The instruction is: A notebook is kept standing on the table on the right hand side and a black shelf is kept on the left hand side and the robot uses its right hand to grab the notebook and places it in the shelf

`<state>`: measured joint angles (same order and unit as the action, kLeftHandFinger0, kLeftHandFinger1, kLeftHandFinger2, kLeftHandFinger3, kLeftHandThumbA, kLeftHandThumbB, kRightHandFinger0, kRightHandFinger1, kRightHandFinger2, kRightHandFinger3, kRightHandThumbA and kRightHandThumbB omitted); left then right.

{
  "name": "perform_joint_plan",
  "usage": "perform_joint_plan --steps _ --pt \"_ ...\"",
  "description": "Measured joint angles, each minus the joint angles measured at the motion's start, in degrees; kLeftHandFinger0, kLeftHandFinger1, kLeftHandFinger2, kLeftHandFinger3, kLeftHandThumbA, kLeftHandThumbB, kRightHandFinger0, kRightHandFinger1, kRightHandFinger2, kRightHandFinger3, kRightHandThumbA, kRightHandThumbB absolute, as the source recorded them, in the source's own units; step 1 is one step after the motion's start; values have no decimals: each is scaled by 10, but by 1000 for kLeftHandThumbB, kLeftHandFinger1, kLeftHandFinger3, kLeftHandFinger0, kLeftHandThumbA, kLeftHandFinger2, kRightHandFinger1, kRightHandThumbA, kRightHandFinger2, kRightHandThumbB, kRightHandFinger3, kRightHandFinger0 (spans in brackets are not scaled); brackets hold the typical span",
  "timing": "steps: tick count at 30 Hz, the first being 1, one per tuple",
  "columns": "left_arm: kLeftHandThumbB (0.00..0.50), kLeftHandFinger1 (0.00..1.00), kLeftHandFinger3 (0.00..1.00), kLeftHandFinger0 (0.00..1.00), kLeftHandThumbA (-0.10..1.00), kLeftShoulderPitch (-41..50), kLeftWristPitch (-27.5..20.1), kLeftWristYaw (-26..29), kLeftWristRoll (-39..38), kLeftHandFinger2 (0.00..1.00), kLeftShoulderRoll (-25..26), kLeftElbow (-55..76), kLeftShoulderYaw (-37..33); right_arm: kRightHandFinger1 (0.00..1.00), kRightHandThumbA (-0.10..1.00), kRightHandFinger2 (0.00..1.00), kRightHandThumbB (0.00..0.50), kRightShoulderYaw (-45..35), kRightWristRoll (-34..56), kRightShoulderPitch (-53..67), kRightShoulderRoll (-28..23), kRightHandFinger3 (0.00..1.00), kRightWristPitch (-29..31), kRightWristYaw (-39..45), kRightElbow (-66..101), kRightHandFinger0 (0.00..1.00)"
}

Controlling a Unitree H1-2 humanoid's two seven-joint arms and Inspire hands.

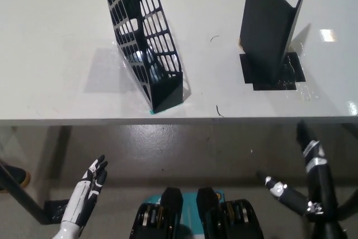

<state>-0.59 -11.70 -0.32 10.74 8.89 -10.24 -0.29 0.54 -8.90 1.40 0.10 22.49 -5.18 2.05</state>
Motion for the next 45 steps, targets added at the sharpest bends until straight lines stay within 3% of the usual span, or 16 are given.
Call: perform_joint_plan --steps 2,5,7,14,20,32,34,38,44,45 --pt "186 1000 1000 1000 1000 0 -2 0 2 1000 0 -1 0 1000 1000 1000 361 -6 -11 -11 2 1000 -1 -5 26 1000" --pt "174 1000 1000 1000 1000 0 -4 1 7 1000 0 -1 0 1000 1000 1000 326 -22 -27 -51 5 1000 -6 -13 44 1000" --pt "176 1000 1000 1000 1000 1 -5 1 9 1000 0 -1 0 1000 1000 1000 362 -35 -39 -82 4 1000 -10 -20 45 1000" --pt "171 1000 1000 1000 1000 2 -9 1 11 1000 0 -1 1 1000 1000 1000 399 -68 -48 -172 -11 1000 -51 -28 41 1000" --pt "163 1000 1000 1000 1000 5 -14 1 12 1000 0 -2 1 1000 1000 1000 404 -86 -45 -234 -20 1000 -86 -32 -3 1000" --pt "183 1000 1000 1000 1000 11 -22 1 11 1000 -2 -6 2 1000 1000 1000 377 -94 -49 -355 -33 1000 -98 -75 -246 1000" --pt "179 1000 1000 1000 1000 12 -23 1 11 1000 -1 -7 2 1000 1000 1000 430 -93 -50 -379 -38 1000 -96 -87 -300 1000" --pt "170 1000 1000 1000 1000 15 -26 1 11 1000 -2 -11 3 1000 1000 1000 418 -91 -53 -426 -42 1000 -92 -112 -412 1000" --pt "168 1000 1000 1000 1000 16 -29 1 11 1000 -2 -13 3 1000 1000 1000 490 -97 -40 -508 -43 1000 -79 -132 -586 1000" --pt "167 1000 1000 1000 1000 17 -29 1 11 1000 -2 -13 3 1000 1000 1000 466 -104 -33 -527 -43 1000 -78 -132 -617 1000"
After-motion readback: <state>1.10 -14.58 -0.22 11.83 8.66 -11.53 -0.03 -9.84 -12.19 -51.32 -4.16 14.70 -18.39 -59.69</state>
